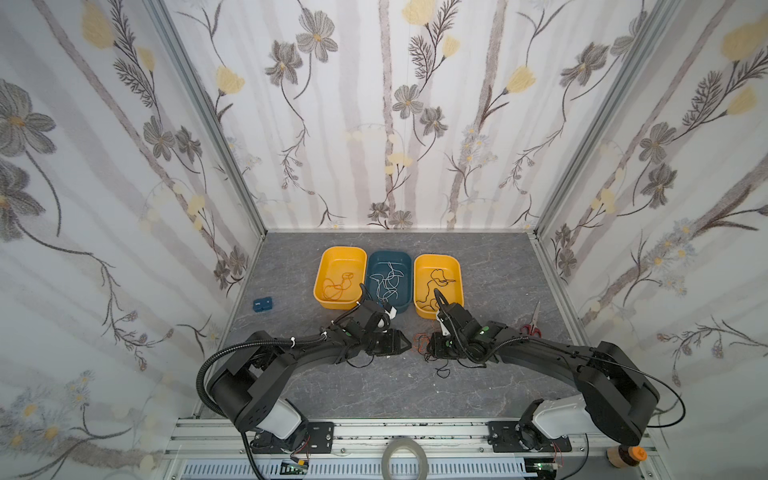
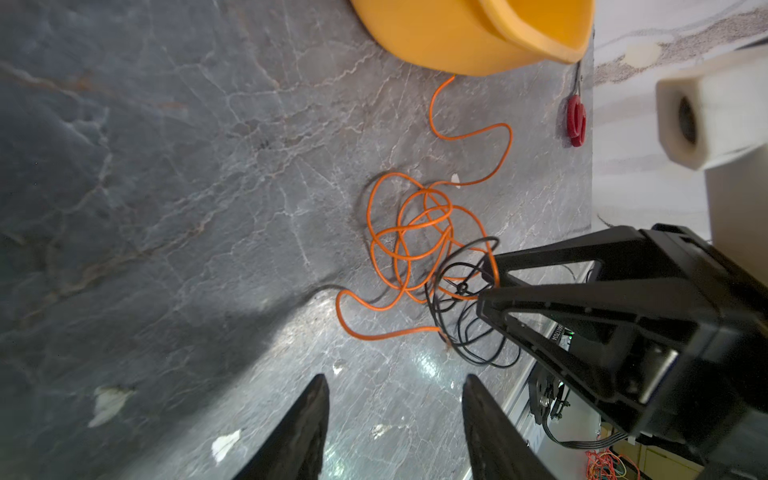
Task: Untangle the cables
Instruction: 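Grasp an orange strand of the tangle with the left gripper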
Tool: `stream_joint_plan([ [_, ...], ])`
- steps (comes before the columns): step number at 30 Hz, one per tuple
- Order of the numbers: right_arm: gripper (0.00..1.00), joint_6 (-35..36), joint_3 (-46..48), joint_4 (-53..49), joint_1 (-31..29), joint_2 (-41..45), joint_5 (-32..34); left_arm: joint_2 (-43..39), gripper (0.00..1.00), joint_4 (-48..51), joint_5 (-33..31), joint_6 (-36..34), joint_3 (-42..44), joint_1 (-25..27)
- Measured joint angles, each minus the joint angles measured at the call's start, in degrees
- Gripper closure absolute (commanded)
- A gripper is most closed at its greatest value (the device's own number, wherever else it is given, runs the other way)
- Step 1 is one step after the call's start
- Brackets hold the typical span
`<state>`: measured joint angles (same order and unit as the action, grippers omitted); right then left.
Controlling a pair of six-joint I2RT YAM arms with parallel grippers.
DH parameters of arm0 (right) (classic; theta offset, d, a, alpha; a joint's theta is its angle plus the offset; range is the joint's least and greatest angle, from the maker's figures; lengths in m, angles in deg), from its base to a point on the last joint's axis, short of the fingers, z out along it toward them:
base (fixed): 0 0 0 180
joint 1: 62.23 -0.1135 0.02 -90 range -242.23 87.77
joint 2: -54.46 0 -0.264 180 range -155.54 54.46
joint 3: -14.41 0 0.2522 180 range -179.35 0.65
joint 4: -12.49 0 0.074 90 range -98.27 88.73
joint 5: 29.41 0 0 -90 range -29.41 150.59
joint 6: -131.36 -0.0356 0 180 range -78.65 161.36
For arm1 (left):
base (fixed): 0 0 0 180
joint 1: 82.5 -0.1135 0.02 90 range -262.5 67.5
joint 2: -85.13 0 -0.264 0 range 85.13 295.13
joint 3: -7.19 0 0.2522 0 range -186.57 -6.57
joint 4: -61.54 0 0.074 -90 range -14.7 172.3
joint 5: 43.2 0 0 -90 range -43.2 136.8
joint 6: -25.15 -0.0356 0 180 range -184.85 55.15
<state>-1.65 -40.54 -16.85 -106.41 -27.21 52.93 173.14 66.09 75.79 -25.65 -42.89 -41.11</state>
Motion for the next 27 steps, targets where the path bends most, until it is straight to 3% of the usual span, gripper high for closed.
stream_joint_plan([
  [7, 0.69, 0.0, -1.2, 1.7, 0.0, -3.3, 0.0, 6.0, 0.50, -4.4, 0.9, 1.9, -1.3, 0.5],
  [19, 0.81, 0.2, -1.2, 3.3, 0.0, -5.5, -0.3, 8.7, 0.51, -5.5, 0.0, 2.9, -3.6, 0.9],
  [23, 0.82, 0.3, -0.7, 4.3, 0.0, -5.5, -1.0, 8.7, 0.56, -5.5, -0.9, 3.5, -3.8, 1.0],
  [27, 0.82, 0.3, -0.2, 4.7, 0.0, -5.4, -1.1, 9.7, 0.66, -5.6, -1.0, 4.0, -4.3, 1.2],
])
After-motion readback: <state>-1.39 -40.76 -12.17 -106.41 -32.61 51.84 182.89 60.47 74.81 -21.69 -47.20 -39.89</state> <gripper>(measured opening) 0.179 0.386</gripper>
